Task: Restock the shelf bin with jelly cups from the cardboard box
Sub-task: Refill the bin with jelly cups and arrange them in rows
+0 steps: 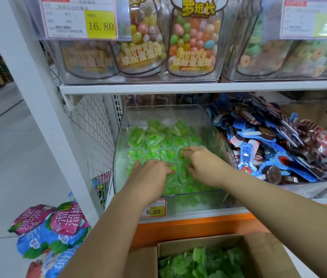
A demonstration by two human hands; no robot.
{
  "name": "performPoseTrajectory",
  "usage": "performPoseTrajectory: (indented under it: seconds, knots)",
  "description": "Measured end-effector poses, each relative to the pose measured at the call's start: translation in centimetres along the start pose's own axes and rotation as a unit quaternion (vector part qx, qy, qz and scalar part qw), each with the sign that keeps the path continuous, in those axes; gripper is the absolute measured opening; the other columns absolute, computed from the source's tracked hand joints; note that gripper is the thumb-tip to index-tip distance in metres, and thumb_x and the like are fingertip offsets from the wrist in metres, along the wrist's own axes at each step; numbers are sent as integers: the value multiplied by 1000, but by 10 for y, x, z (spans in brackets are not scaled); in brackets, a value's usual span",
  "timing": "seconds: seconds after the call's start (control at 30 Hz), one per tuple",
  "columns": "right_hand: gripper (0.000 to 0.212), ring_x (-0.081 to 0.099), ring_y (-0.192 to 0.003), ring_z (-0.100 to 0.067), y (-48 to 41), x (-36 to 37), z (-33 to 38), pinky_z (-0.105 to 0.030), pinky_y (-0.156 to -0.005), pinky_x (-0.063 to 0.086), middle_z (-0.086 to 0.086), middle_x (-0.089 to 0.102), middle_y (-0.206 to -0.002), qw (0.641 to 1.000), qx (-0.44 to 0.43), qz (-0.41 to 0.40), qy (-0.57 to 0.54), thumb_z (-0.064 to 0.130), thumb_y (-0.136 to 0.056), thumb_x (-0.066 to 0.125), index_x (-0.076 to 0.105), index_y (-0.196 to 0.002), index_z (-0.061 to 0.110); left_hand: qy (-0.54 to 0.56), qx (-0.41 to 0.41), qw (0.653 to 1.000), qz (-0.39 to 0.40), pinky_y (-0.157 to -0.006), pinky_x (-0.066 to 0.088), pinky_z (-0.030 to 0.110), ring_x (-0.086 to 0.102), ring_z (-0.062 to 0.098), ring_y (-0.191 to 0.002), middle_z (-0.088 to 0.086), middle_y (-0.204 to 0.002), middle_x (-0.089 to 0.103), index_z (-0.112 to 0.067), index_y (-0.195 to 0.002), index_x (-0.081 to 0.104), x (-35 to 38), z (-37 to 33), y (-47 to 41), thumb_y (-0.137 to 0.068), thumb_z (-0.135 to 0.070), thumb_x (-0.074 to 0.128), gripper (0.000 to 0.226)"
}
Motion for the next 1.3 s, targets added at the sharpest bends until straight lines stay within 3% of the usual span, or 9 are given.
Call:
performPoseTrajectory:
  seconds: [0.17, 0.47, 0.6, 0.77, 0.83, 0.9, 1.03, 1.17, 1.3]
  knots:
    - [65, 43, -128, -23, 10, -4, -2, -38, -102, 42, -5, 41, -138, 999, 0, 26, 29, 32, -81, 68, 42, -140, 20, -2, -3, 1000, 3, -114, 14, 50, 24, 14, -141, -15, -151, 32, -36, -137, 46, 0, 0, -1, -93, 1, 45, 57]
    - [60, 50, -121, -26, 7, -4, -1, -40, -97, 45, -7, 40, -133, 999, 15, 23, 30, 30, -80, 72, 49, -133, 17, 4, 7, 1000, -6, -115, 16, 49, 26, 14, -141, -14, -150, 34, -35, -136, 48, 3, 1, -2, -92, 3, 45, 57]
    - [62, 51, -119, -23, 18, -15, 1, -37, -96, 46, -2, 39, -134, 1000, 5, 0, 30, 33, -82, 69, 44, -137, 21, 26, 12, 999, -46, -108, 32, 40, 41, 14, -130, -11, -142, 46, -31, -131, 54, -4, 0, 1, -94, -5, 44, 46]
    - [46, 52, -112, -18, 45, -51, -11, -30, -91, 43, 3, 52, -120, 992, -21, -127, 6, 34, -87, 62, 53, -131, 24, 200, -151, 950, -187, -86, 47, 31, 57, 17, -103, 1, -124, 58, -22, -127, 56, -26, 18, 1, -93, -20, 56, 34]
    - [39, 52, -111, -22, 52, -57, -22, -33, -91, 44, 0, 57, -115, 985, -14, -174, -8, 28, -85, 65, 61, -123, 21, 224, -201, 935, -187, -83, 48, 33, 57, 22, -100, 6, -119, 58, -19, -131, 49, -25, 26, -6, -91, -28, 60, 43]
    - [35, 54, -108, -27, 58, -58, -35, -38, -92, 45, -4, 61, -112, 978, 5, -209, -24, 21, -82, 68, 65, -117, 17, 204, -234, 936, -166, -88, 46, 38, 54, 30, -110, 13, -125, 52, -18, -136, 41, -23, 31, -15, -89, -38, 61, 55]
    - [31, 58, -101, -30, 73, -53, -54, -46, -88, 47, -7, 64, -105, 967, 34, -247, -56, 16, -79, 72, 69, -110, 12, 173, -271, 935, -149, -97, 42, 40, 48, 36, -121, 20, -136, 43, -16, -141, 38, -26, 35, -35, -89, -44, 59, 63]
    - [28, 60, -98, -29, 76, -51, -59, -44, -87, 48, -6, 66, -104, 958, 39, -268, -93, 14, -80, 72, 71, -108, 12, 147, -276, 939, -145, -88, 45, 37, 53, 35, -115, 19, -127, 54, -12, -134, 47, -24, 34, -46, -89, -50, 54, 58]
    - [31, 58, -100, -24, 70, -56, -59, -41, -91, 45, -5, 65, -106, 962, 54, -245, -107, 19, -86, 66, 66, -116, 16, 189, -284, 919, -198, -87, 46, 37, 56, 34, -114, 17, -122, 62, -9, -129, 54, -22, 33, -47, -90, -44, 57, 52]
Point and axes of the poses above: each hand's wrist, its own y-axis away from the middle knuckle, its own x-axis out of the palm, z = x × y, the point moved 4 cm from there along -y, towards the middle knuckle
